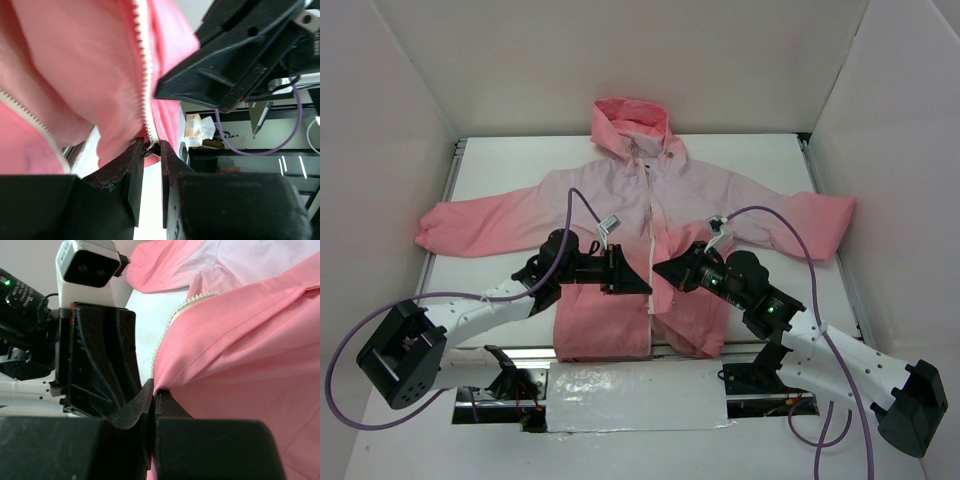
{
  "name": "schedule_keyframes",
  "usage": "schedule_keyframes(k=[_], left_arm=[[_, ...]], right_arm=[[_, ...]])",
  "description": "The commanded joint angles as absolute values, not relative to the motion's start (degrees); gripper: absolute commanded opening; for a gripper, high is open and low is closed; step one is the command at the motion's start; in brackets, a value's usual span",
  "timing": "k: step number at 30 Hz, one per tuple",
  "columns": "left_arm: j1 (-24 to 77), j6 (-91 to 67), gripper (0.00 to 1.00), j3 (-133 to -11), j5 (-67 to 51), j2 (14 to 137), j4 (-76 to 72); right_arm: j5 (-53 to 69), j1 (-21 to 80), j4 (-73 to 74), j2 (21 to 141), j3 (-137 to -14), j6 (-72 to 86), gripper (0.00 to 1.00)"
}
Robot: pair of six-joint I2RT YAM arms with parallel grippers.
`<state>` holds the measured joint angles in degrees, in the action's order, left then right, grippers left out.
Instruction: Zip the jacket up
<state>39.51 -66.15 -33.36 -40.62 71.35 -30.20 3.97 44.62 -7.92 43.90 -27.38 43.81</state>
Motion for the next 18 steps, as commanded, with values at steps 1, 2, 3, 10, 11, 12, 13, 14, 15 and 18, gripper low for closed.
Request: schedule_keyframes(k=[1, 2, 3, 10, 11, 12, 13, 14, 15, 18], left_arm=[[39.73, -61.97, 0.0, -34.72, -41.75, 69.26, -26.55], [39.73, -60.74, 0.0, -34.98, -42.01, 69.08, -24.54], [39.73, -60.04, 0.0, -35.24, -42.53, 69.17, -23.48], [39.81, -54.24, 0.0, -37.96, -46.23, 69.96, -15.21], [39.9, -53.71, 0.0, -38.23, -46.49, 69.79, -14.51], [39.99, -53.18, 0.0, -38.58, -46.93, 69.35, -12.85], [40.08, -52.65, 0.0, -39.19, -47.28, 69.17, -12.22], [40.17, -51.86, 0.0, -39.37, -47.63, 69.0, -11.61], [40.34, -51.51, 0.0, -39.64, -48.16, 68.82, -10.56], [40.96, -50.45, 0.0, -40.17, -49.3, 68.82, -9.23]], right_arm=[[3.96, 44.56, -13.45, 42.1, -27.69, 44.3, 0.0], [3.96, 44.47, -13.36, 42.01, -27.6, 44.3, 0.0], [3.87, 44.56, -13.27, 42.19, -27.6, 44.38, 0.0], [2.55, 44.56, -11.78, 44.47, -29.26, 43.6, 0.0], [2.46, 44.56, -11.78, 44.91, -29.53, 43.16, 0.0], [2.46, 44.56, -11.86, 45.96, -30.14, 42.89, 0.0], [2.2, 44.56, -11.69, 46.49, -30.58, 42.63, 0.0], [1.85, 44.56, -11.34, 47.1, -31.11, 42.28, 0.0], [1.67, 44.47, -10.64, 48.76, -32.42, 41.49, 0.0], [1.32, 44.56, -9.32, 52.02, -35.67, 40.08, 0.0]])
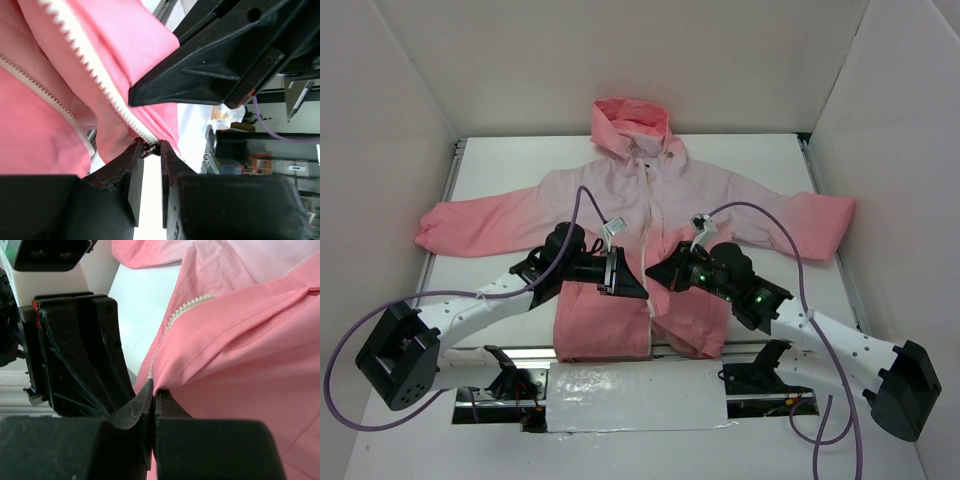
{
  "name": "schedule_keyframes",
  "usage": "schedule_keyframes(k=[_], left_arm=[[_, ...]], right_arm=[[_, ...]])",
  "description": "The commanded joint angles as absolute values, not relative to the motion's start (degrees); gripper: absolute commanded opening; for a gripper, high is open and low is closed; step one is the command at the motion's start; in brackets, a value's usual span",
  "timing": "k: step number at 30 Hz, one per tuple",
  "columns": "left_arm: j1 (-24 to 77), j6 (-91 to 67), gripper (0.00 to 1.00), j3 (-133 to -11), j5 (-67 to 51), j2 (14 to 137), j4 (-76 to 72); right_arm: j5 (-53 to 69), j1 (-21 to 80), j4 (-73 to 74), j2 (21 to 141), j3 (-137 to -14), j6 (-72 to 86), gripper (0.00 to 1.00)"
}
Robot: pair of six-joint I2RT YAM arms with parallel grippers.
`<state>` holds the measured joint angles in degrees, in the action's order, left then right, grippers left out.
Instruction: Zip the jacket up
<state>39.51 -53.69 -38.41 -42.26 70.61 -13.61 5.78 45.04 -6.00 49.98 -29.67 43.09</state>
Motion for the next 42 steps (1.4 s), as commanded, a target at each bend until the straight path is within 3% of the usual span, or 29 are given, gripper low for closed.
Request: schedule_keyframes(k=[1, 15, 24, 30, 36, 42], left_arm=[[41.22, -50.28, 0.0, -40.17, -49.65, 68.73, -9.05], [42.71, -48.08, 0.01, -40.07, -49.57, 67.41, -5.63], [42.71, -49.91, 0.3, -42.27, -47.73, 68.73, -8.61], [42.71, -51.59, 0.14, -44.03, -48.6, 69.87, -11.51], [42.71, -52.12, 0.43, -43.33, -48.34, 69.79, -11.87], [42.63, -52.21, 0.49, -43.07, -47.37, 69.17, -11.51]], right_arm=[[1.06, 44.56, -9.06, 52.55, -36.29, 39.99, 0.0], [-4.41, 44.56, -7.82, 53.62, -37.36, 43.86, 0.0], [5.36, 44.65, -14.86, 51.33, -31.91, 43.51, 0.0], [3.78, 44.65, -13.54, 49.75, -30.94, 43.94, 0.0], [3.52, 44.56, -13.53, 49.31, -30.5, 43.94, 0.0], [4.65, 44.65, -14.85, 48.34, -29.18, 44.12, 0.0]])
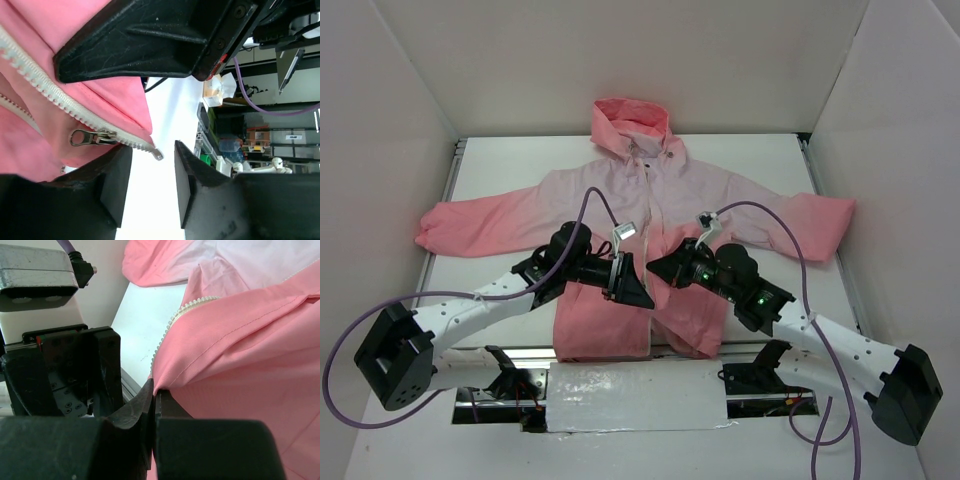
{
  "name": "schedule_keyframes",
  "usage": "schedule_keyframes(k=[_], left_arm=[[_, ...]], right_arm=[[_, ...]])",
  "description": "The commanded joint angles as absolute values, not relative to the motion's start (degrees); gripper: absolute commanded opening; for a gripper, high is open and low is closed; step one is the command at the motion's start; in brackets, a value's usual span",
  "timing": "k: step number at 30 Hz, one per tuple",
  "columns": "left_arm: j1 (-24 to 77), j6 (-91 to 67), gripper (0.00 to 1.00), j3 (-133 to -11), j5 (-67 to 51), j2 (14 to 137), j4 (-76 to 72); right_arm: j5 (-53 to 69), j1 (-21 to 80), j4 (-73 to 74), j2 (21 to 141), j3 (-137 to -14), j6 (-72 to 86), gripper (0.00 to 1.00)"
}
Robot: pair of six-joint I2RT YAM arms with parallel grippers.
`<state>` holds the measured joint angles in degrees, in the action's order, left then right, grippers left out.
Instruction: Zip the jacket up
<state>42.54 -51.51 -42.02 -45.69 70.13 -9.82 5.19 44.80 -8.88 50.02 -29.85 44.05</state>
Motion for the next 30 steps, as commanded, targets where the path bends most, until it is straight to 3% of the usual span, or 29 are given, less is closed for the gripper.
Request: schedule_keyframes(k=[1, 5, 7, 9, 12, 23, 30], left_arm=[[42.71, -52.21, 0.52, -43.07, -46.94, 69.17, -11.51], [42.71, -52.38, 0.58, -42.8, -44.92, 69.08, -11.34], [42.63, -52.03, 0.67, -43.24, -43.08, 69.0, -9.33], [42.19, -52.99, 0.7, -43.24, -39.04, 68.56, -8.18], [41.22, -55.36, 0.7, -41.75, -36.3, 68.12, -10.54], [41.04, -60.46, 0.55, -39.56, -33.92, 68.56, -16.78], [41.04, -62.14, 0.3, -38.32, -33.75, 67.06, -19.16]], right_arm=[[4.92, 44.65, -14.94, 48.43, -29.18, 44.12, 0.0], [5.8, 44.65, -15.2, 48.08, -28.57, 44.03, 0.0], [6.06, 44.56, -15.82, 47.64, -28.3, 43.86, 0.0], [6.15, 44.65, -16.08, 47.02, -27.69, 44.12, 0.0], [7.03, 44.65, -17.4, 46.32, -26.72, 44.3, 0.0], [7.91, 44.65, -20.04, 44.21, -25.49, 45.09, 0.0], [7.65, 44.65, -19.51, 44.91, -25.84, 44.82, 0.0]])
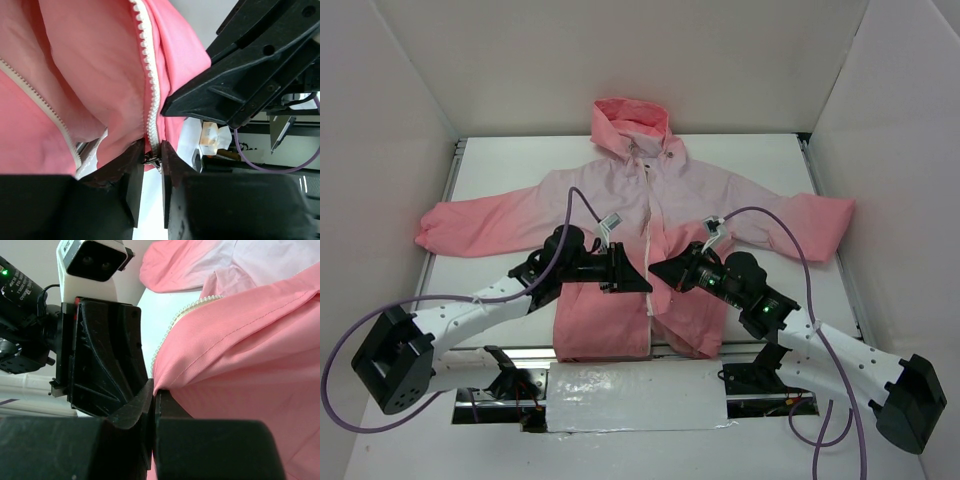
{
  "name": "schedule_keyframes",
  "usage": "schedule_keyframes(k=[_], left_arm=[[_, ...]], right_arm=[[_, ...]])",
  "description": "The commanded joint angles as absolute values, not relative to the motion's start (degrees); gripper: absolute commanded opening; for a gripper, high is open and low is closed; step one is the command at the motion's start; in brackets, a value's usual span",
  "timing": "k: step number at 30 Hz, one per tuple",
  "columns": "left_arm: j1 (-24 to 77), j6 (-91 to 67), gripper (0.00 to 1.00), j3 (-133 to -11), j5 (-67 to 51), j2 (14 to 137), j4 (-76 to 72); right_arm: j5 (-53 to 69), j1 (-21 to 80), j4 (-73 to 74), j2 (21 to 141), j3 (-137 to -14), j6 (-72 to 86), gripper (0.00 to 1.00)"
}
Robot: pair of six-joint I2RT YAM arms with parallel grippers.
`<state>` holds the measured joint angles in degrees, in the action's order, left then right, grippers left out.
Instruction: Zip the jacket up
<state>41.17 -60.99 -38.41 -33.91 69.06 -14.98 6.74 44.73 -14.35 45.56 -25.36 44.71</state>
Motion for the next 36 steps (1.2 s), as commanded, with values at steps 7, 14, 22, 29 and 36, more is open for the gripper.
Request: schedule_keyframes(k=[7, 14, 22, 29, 36], left_arm=[[41.04, -61.35, 0.21, -38.58, -34.37, 65.83, -17.67], [41.04, -60.29, 0.23, -39.2, -36.12, 66.01, -15.38], [41.04, -59.33, 0.61, -39.11, -35.07, 63.81, -12.74], [40.96, -60.38, 0.35, -37.88, -34.1, 63.19, -14.06], [41.04, -61.26, 0.33, -37.44, -34.28, 63.9, -16.08]], right_arm=[[6.24, 44.65, -17.84, 45.79, -27.15, 43.95, 0.0], [5.36, 44.65, -16.35, 47.99, -28.3, 44.03, 0.0], [6.59, 44.56, -18.54, 48.34, -27.6, 44.21, 0.0], [6.77, 44.65, -18.63, 48.25, -27.42, 44.21, 0.0], [6.77, 44.65, -17.58, 47.99, -27.86, 43.95, 0.0]])
